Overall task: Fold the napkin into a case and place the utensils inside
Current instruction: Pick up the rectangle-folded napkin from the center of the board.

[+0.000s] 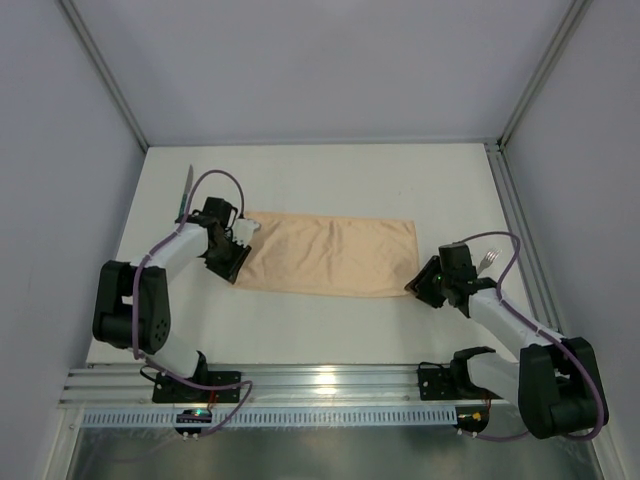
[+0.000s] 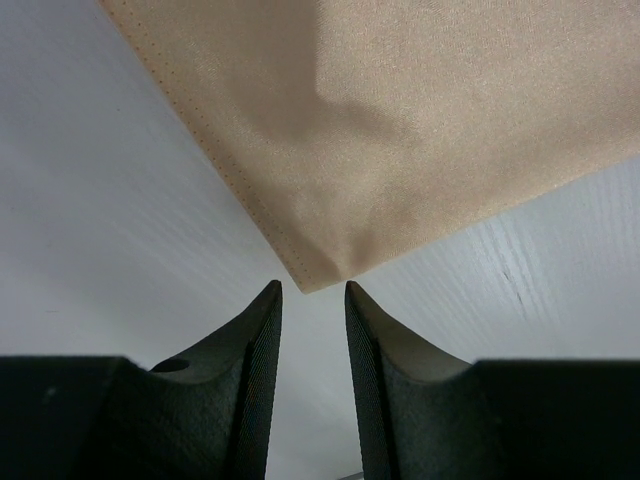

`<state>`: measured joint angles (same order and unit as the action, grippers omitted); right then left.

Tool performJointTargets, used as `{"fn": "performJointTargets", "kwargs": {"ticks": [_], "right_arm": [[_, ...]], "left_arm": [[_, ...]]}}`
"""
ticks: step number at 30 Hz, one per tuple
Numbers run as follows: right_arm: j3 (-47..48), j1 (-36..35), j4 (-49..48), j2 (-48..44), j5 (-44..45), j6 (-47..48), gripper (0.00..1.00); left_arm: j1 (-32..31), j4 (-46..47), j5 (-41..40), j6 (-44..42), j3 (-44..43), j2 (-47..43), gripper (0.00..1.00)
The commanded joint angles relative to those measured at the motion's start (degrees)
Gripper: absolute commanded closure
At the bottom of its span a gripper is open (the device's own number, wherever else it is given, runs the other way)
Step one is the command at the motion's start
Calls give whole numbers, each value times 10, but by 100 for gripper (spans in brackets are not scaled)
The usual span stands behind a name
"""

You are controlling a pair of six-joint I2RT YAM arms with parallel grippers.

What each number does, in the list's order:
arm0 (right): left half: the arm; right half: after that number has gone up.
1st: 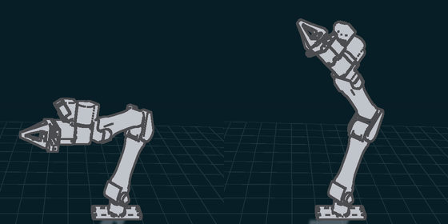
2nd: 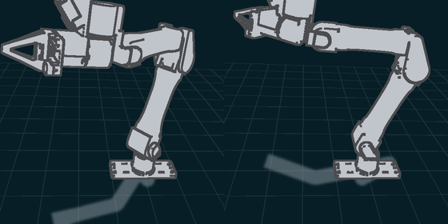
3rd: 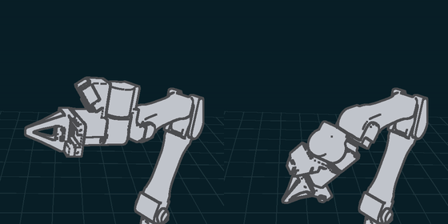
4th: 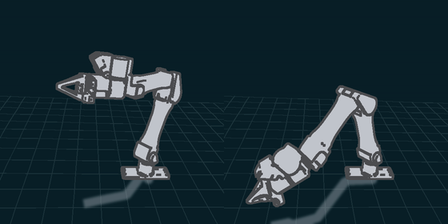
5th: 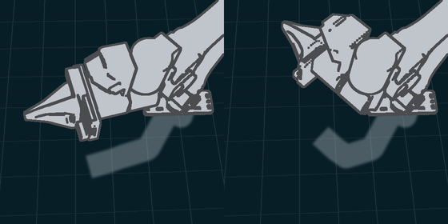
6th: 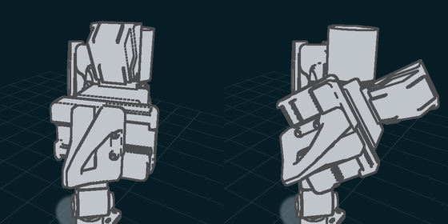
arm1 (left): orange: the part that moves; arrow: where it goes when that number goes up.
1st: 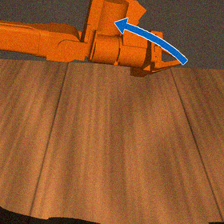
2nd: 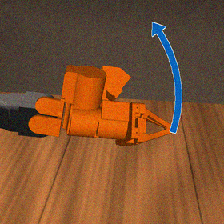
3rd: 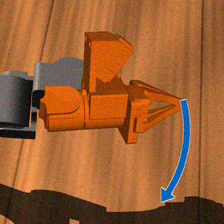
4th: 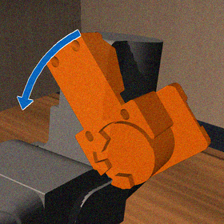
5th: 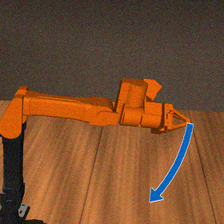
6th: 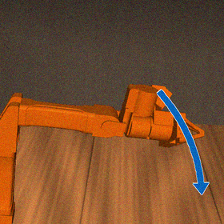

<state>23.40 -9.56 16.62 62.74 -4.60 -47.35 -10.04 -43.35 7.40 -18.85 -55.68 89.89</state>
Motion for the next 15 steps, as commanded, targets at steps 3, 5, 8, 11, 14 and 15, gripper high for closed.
{"fn": "performJointTargets", "kwargs": {"ticks": [3,5,8,11,14,15], "right_arm": [[-34,1,-4,12,-17,-14,57],[-33,0,-9,13,-15,-14,61],[-20,1,-9,14,-4,-7,70],[3,0,5,19,12,8,80],[33,-6,24,35,32,27,92],[42,-12,36,41,38,31,94]], "left_arm": [[2,14,-2,-1,-1,2,66],[2,15,-3,-3,0,4,66],[3,16,0,-5,2,6,66],[6,10,13,-5,-1,3,66],[13,3,38,-6,-10,1,66],[16,-1,45,-7,-14,1,66]]}}
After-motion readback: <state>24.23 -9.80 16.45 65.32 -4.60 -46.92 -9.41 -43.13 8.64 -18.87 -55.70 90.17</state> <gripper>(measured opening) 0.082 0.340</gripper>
